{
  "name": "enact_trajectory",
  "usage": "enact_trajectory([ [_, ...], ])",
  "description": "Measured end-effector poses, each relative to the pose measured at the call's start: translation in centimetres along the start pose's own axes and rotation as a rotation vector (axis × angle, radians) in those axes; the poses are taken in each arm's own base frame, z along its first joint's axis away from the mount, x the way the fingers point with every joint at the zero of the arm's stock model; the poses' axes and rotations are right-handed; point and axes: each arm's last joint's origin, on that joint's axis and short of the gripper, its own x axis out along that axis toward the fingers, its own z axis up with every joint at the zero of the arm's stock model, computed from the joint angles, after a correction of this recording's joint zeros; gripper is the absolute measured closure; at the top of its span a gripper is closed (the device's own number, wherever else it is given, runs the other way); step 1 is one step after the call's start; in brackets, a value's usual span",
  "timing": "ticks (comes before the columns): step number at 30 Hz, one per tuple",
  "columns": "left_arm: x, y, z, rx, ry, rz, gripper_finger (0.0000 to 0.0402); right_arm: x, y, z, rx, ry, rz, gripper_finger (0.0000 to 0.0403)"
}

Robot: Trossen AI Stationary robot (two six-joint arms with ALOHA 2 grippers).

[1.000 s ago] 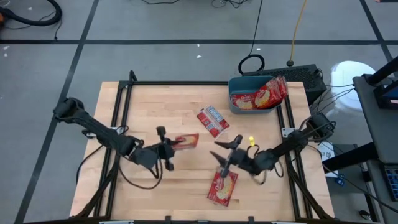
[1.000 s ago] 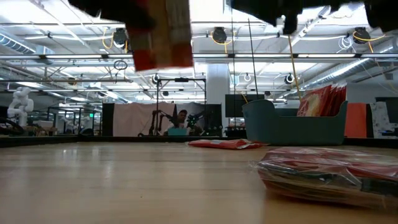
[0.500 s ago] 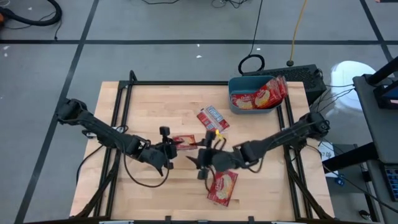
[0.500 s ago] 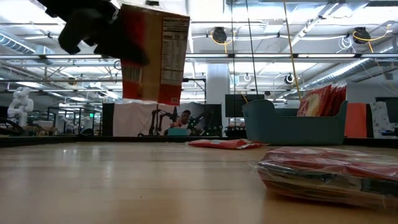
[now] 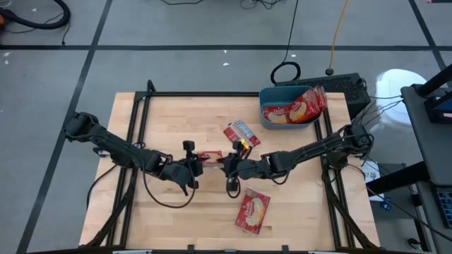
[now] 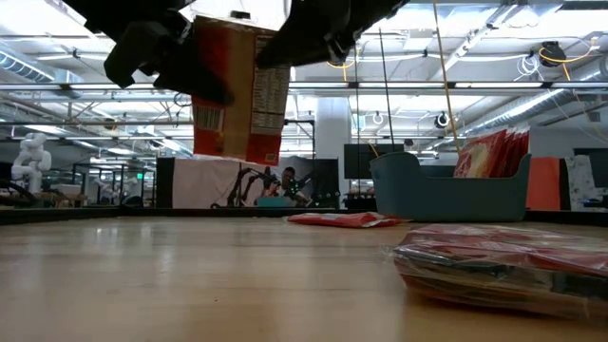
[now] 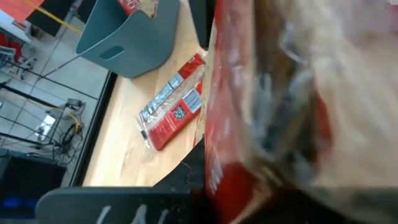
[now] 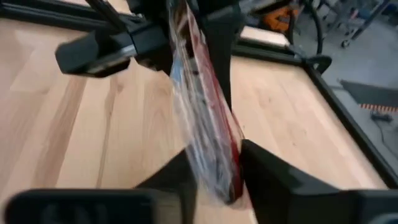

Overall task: Sort popcorn bags into baskets
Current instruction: Put the popcorn bag into the blue bin

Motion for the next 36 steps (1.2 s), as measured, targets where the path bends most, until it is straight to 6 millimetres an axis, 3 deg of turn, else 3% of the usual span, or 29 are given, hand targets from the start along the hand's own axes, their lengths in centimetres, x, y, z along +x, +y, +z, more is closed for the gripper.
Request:
enact_trajectory([
  [5,0.1,0.1,0.1,0.012,-0.005,-0.014,0.0360,0.2,-0.3,-0.2,-0.023,-0.019,0.017,0.0390],
  [9,0.0,0.1,0.1,0.011,-0.012,-0.002,0.0342,-0.2,-0.5,0.0,-0.024,-0.015,0.015,0.0389],
  [17,-2.8,0.9,0.6,-0.141,-0.070,0.155,0.0188,-3.8,-1.1,1.0,0.011,0.018,0.039,0.0399],
  [22,-5.2,2.1,0.2,-0.332,-0.088,0.149,0.0121,-6.5,-0.7,-0.5,0.083,-0.084,0.090,0.0401],
  [26,-6.2,2.2,-1.0,-0.426,-0.068,0.132,0.0114,-8.0,-0.5,-2.2,0.221,-0.382,0.111,0.0402],
  [31,-5.3,1.2,-3.3,-0.501,-0.091,0.133,0.0140,-8.7,-0.7,-4.4,0.282,-0.693,0.081,0.0402],
  [36,-4.4,0.2,-3.5,-0.646,-0.360,0.039,0.0163,-8.2,-1.4,-4.2,0.266,-0.873,0.005,0.0402],
])
